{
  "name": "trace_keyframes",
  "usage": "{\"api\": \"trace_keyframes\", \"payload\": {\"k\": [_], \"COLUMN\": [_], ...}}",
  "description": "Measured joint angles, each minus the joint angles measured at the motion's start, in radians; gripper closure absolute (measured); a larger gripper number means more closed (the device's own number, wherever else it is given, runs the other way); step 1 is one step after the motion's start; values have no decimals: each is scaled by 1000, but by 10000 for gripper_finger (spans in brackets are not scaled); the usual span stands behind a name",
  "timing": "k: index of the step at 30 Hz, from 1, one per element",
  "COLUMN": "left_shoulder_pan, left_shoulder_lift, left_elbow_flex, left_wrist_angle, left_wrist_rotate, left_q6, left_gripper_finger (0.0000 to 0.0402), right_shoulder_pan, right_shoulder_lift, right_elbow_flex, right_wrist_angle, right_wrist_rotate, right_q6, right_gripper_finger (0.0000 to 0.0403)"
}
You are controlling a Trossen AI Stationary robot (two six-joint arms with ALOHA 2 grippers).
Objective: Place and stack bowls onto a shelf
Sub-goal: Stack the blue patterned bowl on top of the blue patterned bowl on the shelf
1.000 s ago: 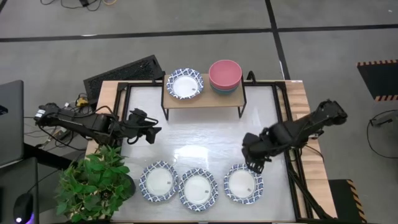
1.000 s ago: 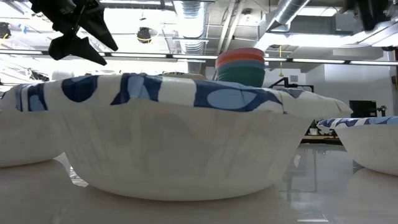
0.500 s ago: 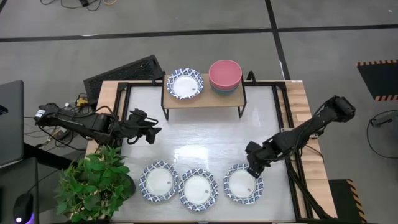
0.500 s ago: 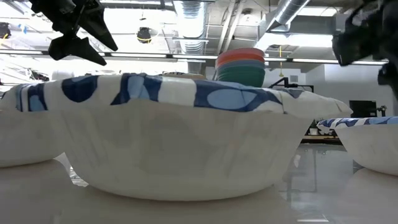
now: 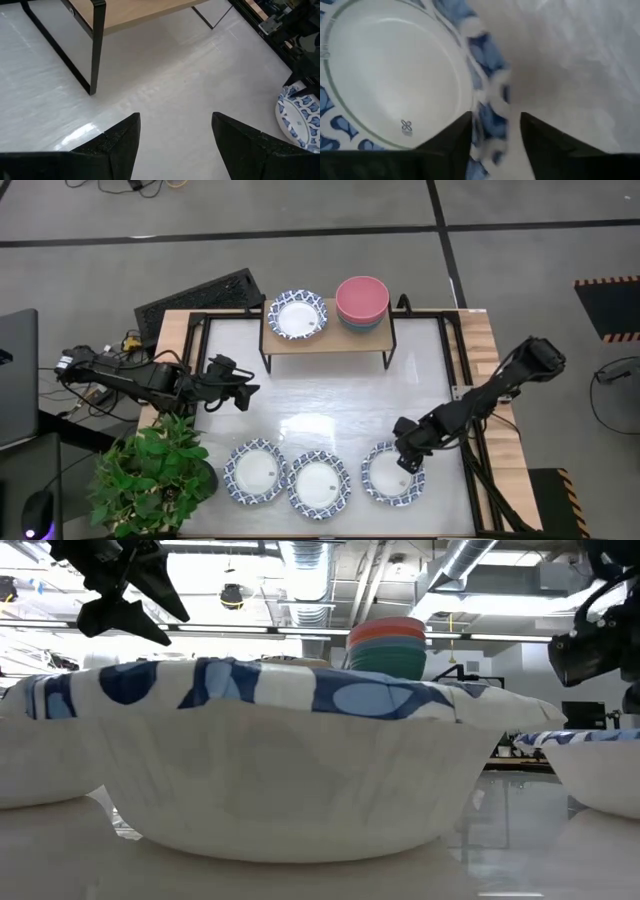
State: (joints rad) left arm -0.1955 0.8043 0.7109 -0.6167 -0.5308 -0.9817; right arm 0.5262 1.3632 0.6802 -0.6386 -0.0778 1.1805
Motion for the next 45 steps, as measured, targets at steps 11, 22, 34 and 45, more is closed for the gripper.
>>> {"api": "trace_keyframes", "payload": {"k": [11,22,34,45], "left_shoulder_pan": [0,0,0,0], "left_shoulder_lift": [0,0,0,0], "left_elbow_flex": [0,0,0,0], "left_wrist_angle": [0,0,0,1], "left_wrist_rotate": [-2,-4,-4,-16], "left_q6": [-2,0,0,0], "left_gripper_finger": [168,168,168,168], "right_shoulder_pan": [-12,-253,-658,-866], "right_shoulder_lift": [-35,-153,84,509], "right_elbow_flex": [39,420,1079,1585], "right_wrist_angle": [-4,-306,-317,-288], "right_wrist_rotate": [-34,59,88,83], "right_q6": [-3,-204,-602,-865], "right_gripper_finger": [380,383,383,383]}}
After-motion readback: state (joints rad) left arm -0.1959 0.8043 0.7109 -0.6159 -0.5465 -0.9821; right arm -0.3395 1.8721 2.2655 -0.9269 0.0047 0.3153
